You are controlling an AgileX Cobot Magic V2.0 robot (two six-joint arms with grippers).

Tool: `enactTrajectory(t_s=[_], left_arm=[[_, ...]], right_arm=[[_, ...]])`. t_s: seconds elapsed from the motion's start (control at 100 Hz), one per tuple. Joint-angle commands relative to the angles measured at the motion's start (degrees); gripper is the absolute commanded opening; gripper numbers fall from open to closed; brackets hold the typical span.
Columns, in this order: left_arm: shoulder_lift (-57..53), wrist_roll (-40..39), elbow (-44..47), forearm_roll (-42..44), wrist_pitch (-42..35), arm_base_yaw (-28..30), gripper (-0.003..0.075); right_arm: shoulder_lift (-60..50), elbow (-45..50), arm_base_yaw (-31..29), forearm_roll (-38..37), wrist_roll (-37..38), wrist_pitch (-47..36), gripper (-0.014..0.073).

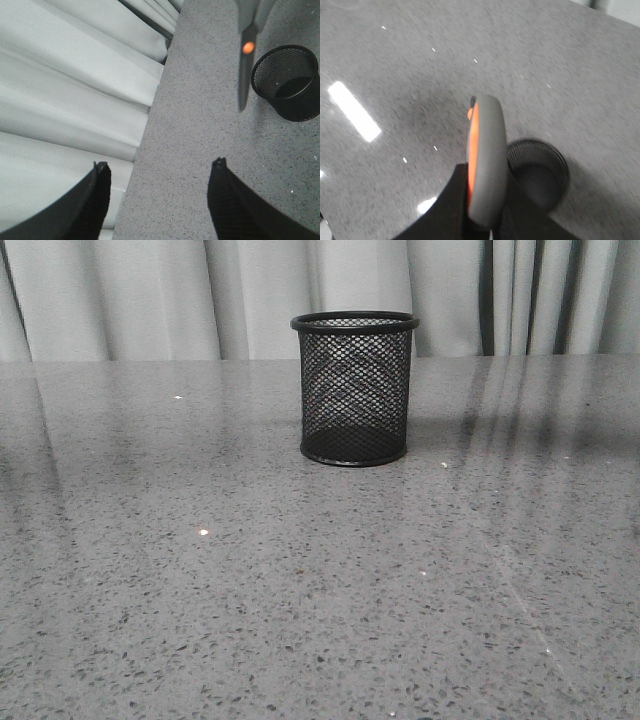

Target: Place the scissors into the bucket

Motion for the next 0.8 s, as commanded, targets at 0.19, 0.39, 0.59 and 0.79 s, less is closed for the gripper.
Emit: enactTrajectory(t_s=[0.19,0.39,0.59,0.79], left_arm=[[-1.5,-0.75,-1.58,-2.92,-3.35,0.14,0.0389],[-1.5,-0.75,-1.58,-3.22,-3.35,0.14,0.0389],[-1.5,-0.75,-1.58,-3.22,-3.35,0.14,0.0389],[-1.5,-0.75,-1.58,-3.22,-3.35,0.14,0.0389]], right_arm=[[-6.48,-1.78,-0.4,-11.11,7.02,5.93,-0.0073],[-5.8,-1.62,-0.4,-11.76,7.15,5.62,-0.0073],[-3.14,-1.62,-0.4,-14.09,7.32,6.44,-0.0073],[0.74,-1.62,-0.4,-14.09,7.32,6.44,-0.0073]])
